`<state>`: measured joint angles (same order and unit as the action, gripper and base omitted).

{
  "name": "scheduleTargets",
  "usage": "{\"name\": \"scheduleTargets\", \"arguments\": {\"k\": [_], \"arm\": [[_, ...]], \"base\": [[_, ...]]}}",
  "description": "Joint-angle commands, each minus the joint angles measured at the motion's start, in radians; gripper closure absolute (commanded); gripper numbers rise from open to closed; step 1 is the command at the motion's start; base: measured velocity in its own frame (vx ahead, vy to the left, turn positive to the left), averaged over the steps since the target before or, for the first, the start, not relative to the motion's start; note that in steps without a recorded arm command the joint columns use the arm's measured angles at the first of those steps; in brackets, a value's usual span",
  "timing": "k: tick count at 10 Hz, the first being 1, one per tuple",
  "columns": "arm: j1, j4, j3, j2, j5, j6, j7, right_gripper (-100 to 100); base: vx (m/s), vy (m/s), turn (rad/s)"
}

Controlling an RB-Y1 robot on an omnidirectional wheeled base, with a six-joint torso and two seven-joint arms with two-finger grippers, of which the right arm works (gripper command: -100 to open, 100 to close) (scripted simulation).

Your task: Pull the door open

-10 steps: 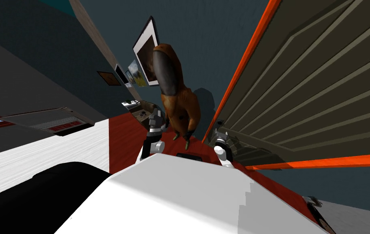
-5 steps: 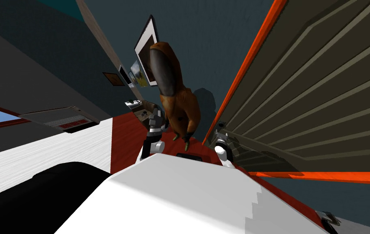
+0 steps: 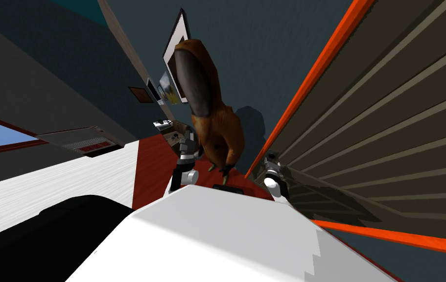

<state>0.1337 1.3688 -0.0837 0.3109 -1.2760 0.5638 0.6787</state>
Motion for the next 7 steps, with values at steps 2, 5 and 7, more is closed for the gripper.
{"name": "scheduleTargets", "arguments": {"k": [2, 5, 7], "arm": [[0.003, -0.027, 0.020, 0.043, -0.001, -0.002, 0.055, -100], [0.006, -0.036, 0.029, 0.063, -0.002, -0.004, 0.078, -100], [0.006, -0.036, 0.029, 0.063, -0.002, -0.004, 0.078, -100]], "base": [[0.059, -0.028, 0.089], [0.004, -0.016, 0.047], [-0.001, 0.002, -0.006]]}}
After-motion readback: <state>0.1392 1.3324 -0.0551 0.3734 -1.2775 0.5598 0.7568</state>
